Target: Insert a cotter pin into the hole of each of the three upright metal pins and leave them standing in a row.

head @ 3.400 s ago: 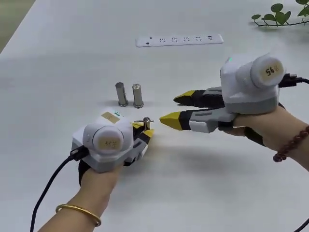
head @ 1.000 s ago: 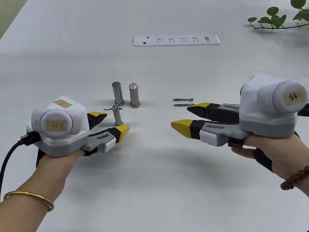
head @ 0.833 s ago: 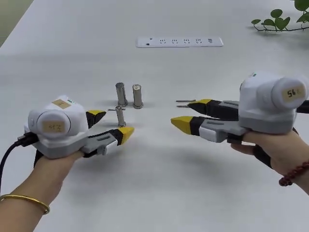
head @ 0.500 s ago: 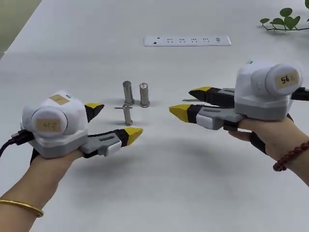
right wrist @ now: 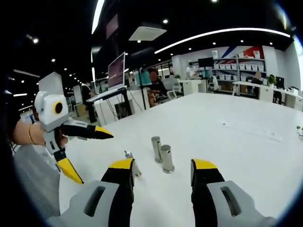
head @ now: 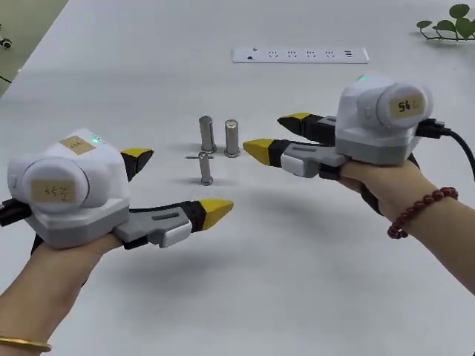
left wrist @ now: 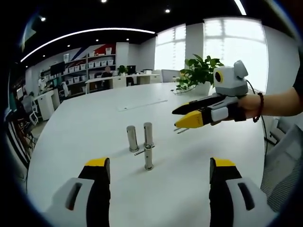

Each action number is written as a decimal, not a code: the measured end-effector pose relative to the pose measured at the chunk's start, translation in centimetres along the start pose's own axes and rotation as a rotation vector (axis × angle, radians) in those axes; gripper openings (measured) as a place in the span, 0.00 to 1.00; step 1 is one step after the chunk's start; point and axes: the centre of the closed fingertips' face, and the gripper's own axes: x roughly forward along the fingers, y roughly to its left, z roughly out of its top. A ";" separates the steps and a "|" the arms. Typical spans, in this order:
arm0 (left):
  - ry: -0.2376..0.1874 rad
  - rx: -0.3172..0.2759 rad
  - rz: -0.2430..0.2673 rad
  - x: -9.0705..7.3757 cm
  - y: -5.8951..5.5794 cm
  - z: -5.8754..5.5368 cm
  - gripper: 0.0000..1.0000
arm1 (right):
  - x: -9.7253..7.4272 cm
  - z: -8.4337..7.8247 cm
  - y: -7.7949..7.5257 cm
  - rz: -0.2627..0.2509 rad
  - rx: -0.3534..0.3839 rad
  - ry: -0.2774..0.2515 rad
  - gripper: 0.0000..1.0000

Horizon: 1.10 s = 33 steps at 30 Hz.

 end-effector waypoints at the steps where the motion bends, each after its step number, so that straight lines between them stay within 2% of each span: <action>1: 0.003 0.001 0.004 -0.1 0.0 -0.1 0.86 | 0.2 0.0 0.2 -0.001 -0.001 0.001 0.43; 9: 0.000 -0.020 0.012 -0.8 -0.5 -0.6 0.92 | 2.1 -0.6 0.4 0.006 -0.003 0.006 0.39; 12: -0.002 -0.007 0.016 -1.1 -0.6 -0.6 0.94 | 3.1 -1.0 0.0 0.003 0.001 0.013 0.37; 18: -0.037 0.021 0.017 -1.4 -0.6 -0.1 0.96 | 4.3 -1.3 0.1 0.002 0.000 0.016 0.31; 21: -0.029 0.009 0.015 -1.4 -0.5 -0.3 0.97 | 4.8 -1.5 0.0 0.005 -0.008 0.017 0.28; 27: -0.043 -0.010 0.015 -1.6 -0.3 -0.2 0.99 | 5.9 -2.5 -0.2 0.007 -0.008 0.031 0.24; 33: -0.013 -0.002 0.003 -1.2 -0.9 -1.0 0.99 | 6.8 -3.0 -0.6 -0.003 -0.005 0.043 0.19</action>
